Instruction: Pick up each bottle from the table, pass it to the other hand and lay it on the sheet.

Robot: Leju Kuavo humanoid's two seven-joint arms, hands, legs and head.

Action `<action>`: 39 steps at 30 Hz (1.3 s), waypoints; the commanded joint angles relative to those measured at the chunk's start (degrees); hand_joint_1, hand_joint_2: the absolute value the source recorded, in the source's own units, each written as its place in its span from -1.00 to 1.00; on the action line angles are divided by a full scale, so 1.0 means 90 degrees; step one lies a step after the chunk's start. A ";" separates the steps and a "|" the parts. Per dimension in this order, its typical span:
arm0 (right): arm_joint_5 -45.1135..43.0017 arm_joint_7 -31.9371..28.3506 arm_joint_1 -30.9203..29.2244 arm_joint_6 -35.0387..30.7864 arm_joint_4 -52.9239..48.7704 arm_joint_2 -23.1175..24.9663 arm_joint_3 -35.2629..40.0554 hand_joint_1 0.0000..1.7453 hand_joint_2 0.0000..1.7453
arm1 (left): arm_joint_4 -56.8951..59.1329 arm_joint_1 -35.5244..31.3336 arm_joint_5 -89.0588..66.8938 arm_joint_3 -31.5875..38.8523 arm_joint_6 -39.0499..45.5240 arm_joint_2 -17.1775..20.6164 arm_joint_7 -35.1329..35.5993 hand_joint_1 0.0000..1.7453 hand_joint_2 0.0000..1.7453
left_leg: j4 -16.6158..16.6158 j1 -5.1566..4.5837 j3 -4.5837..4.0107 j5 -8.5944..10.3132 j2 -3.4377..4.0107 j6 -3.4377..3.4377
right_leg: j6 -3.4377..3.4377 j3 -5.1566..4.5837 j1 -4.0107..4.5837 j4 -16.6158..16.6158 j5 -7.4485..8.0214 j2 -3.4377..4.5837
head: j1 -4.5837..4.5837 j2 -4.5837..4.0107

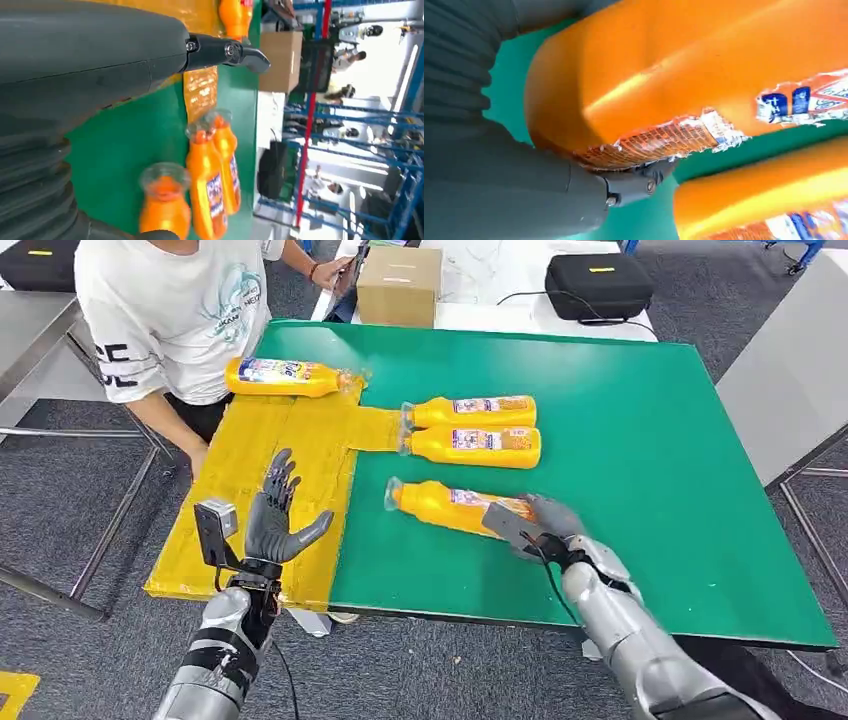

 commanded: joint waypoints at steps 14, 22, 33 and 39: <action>-0.1161 -0.0690 0.1660 -0.1357 -0.2274 0.1353 -0.0377 1.00 1.00 | 0.0276 -0.0255 -0.0237 -0.0468 0.0739 0.0016 0.0244 -1.00 1.00 | -0.0003 0.0001 -0.0016 -0.0008 -0.0001 -0.0008 | -0.0009 -0.0012 0.0000 -0.0002 -0.0010 -0.0002 | 0.0002 0.0000; -0.1600 -0.0886 0.1130 -0.1319 -0.1134 0.1817 0.0201 1.00 1.00 | 0.0212 -0.0335 0.0450 -0.0854 0.0044 -0.0106 0.0677 -1.00 1.00 | 0.0001 0.0006 0.0000 -0.0018 0.0008 -0.0011 | -0.0013 -0.0006 0.0005 0.0004 -0.0019 0.0007 | 0.0002 0.0000; -0.1705 -0.1051 0.0728 -0.1184 -0.0265 0.2060 0.0584 1.00 1.00 | -0.0729 -0.0042 0.0853 -0.1692 -0.0391 -0.0170 0.0961 -1.00 1.00 | 0.0000 0.0004 0.0002 -0.0020 0.0008 -0.0010 | -0.0012 0.0002 0.0002 0.0002 -0.0021 0.0006 | 0.0002 0.0000; -0.1621 -0.1051 0.0727 -0.1082 -0.0045 0.2177 0.0831 1.00 1.00 | -0.0978 0.0051 0.1013 -0.1848 -0.0429 -0.0146 0.0978 -1.00 1.00 | -0.0003 0.0003 0.0002 -0.0018 0.0001 -0.0010 | -0.0011 0.0002 0.0002 0.0000 -0.0021 0.0001 | 0.0002 0.0000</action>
